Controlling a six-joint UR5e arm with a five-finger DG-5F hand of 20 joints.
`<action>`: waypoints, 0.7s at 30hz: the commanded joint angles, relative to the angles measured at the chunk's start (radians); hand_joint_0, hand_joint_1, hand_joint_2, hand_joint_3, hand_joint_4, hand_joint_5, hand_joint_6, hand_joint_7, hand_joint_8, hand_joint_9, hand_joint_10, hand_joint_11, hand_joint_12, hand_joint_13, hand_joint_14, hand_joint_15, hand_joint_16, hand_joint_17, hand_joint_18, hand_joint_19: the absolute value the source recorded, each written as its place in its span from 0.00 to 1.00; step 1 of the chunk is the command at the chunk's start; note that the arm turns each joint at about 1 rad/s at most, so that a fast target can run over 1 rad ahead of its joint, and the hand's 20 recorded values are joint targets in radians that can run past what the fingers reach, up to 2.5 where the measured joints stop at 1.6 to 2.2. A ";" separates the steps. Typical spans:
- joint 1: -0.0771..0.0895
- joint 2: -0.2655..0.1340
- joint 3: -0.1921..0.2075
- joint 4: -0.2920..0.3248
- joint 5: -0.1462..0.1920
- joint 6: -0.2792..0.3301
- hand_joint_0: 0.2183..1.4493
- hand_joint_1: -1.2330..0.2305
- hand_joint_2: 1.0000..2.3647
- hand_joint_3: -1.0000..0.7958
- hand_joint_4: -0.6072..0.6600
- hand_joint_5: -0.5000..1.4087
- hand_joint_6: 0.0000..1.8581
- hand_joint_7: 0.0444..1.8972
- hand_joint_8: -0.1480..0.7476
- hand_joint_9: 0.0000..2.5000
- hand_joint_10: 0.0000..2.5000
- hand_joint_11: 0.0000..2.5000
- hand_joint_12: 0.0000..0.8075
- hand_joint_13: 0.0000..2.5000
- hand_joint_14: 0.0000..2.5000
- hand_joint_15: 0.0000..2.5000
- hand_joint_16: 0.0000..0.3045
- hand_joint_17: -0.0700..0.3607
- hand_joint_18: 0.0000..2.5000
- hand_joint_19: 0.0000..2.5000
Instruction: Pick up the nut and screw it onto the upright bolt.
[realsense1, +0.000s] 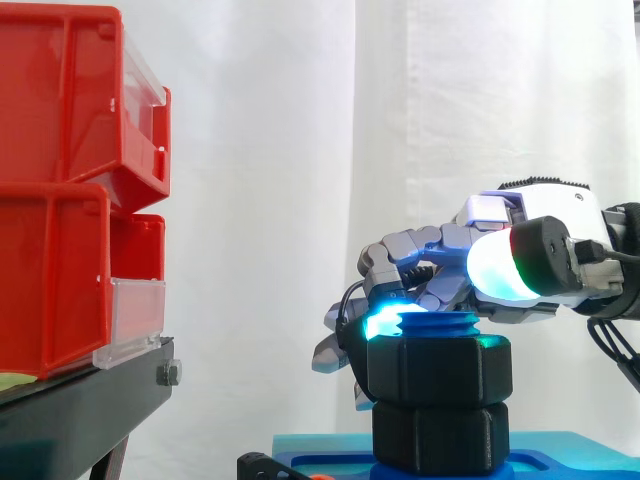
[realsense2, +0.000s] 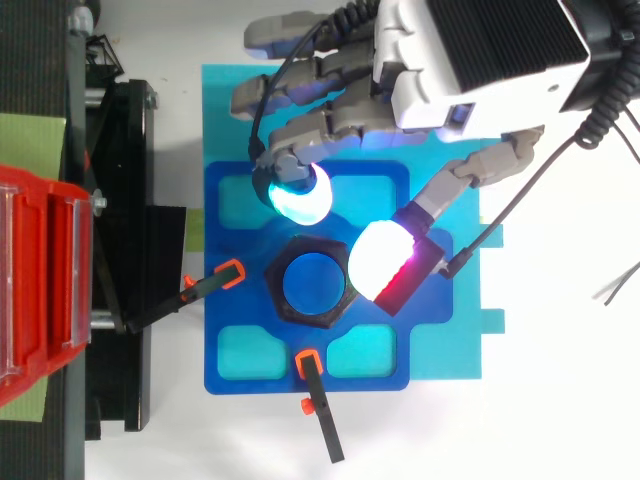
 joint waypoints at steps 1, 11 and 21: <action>-0.004 0.000 0.000 0.003 -0.002 0.000 0.24 0.67 0.00 0.28 0.64 0.24 0.27 0.67 0.46 0.32 0.00 0.00 0.34 0.18 0.00 0.00 0.11 0.33 0.07 0.00; -0.018 0.000 0.048 0.017 -0.045 0.002 0.23 0.71 0.00 0.28 0.64 0.18 0.27 0.39 0.42 0.25 0.00 0.00 0.38 0.12 0.00 0.00 0.12 0.35 0.00 0.00; -0.004 0.000 0.078 0.010 -0.044 0.000 0.22 0.74 0.00 0.28 0.62 0.17 0.27 0.33 0.41 0.20 0.00 0.00 0.39 0.08 0.00 0.00 0.14 0.38 0.00 0.00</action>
